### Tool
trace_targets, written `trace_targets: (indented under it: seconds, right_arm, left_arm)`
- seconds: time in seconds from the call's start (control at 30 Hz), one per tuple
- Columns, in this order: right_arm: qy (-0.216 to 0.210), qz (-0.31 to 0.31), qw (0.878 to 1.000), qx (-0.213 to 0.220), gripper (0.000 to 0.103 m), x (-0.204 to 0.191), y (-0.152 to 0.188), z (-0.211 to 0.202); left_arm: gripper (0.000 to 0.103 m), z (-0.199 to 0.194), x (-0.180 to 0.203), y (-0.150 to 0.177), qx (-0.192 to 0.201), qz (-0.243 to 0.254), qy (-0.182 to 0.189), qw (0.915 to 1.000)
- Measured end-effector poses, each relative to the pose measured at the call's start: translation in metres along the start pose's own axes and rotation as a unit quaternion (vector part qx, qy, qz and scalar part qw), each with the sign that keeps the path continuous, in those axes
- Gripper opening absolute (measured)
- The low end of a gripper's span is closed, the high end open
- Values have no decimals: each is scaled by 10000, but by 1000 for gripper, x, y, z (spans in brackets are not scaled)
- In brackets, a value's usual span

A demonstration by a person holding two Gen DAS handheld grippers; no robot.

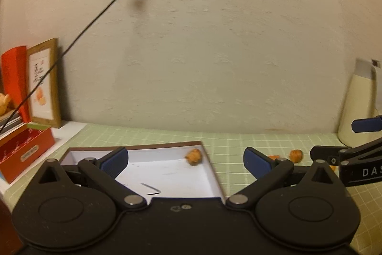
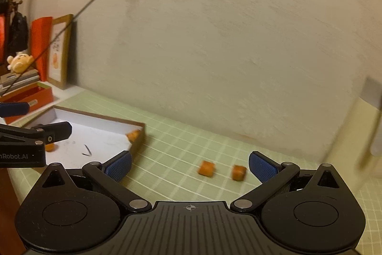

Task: Organize fruits
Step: 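Move both open tools back toward the remaining fruits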

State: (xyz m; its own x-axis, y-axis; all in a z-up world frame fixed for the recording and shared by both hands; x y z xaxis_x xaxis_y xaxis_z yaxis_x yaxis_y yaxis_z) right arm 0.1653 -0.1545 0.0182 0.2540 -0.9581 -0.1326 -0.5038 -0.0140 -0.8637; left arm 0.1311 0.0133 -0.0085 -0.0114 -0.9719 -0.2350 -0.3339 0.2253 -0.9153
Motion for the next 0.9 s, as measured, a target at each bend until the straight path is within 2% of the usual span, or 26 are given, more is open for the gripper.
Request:
trace_targets:
  seconds: [0.3,0.4,0.53,0.6,0.63,0.8,0.9]
  right_arm:
    - [546,254,9981,-145,103,52,17,4]
    - [779,282,9965,-141,103,72,23,6]
    - [954,329,9946,-239,103,91,29,17]
    - [1001,391,9936,-346,91,100,35,25]
    - [1014,461,9928,-436,83,103,38,31]
    - [1072,499,9909,-649,73,115,46,56]
    - [1059,559,9896,-796,65,119,49,73]
  left_arm:
    - [91,20,62,1,-72,180,535,9984]
    - [81,32,79,1,-147,241,665,9974]
    - [77,56,97,3,-391,71,844,9956]
    - [70,67,106,4,-466,94,932,9945]
    - [69,71,109,6,-493,139,949,9942]
    - [67,97,127,13,-589,367,973,9928]
    - [62,114,134,17,-715,383,1043,9912]
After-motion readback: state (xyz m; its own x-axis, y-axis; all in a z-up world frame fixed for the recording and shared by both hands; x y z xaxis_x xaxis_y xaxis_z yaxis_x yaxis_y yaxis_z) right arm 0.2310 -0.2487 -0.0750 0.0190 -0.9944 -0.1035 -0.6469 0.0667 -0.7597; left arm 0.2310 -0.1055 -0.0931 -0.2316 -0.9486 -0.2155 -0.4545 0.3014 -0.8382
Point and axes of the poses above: each gripper's, at about its wrist camera, not at the fingertips, and z roughly the way its jaws point, x to its right, y to its underside, the point moved 5 cm from there along z, roughly the way its jaws point, and after that the axes turned 11 degrees about z, right-handed, at the moved point
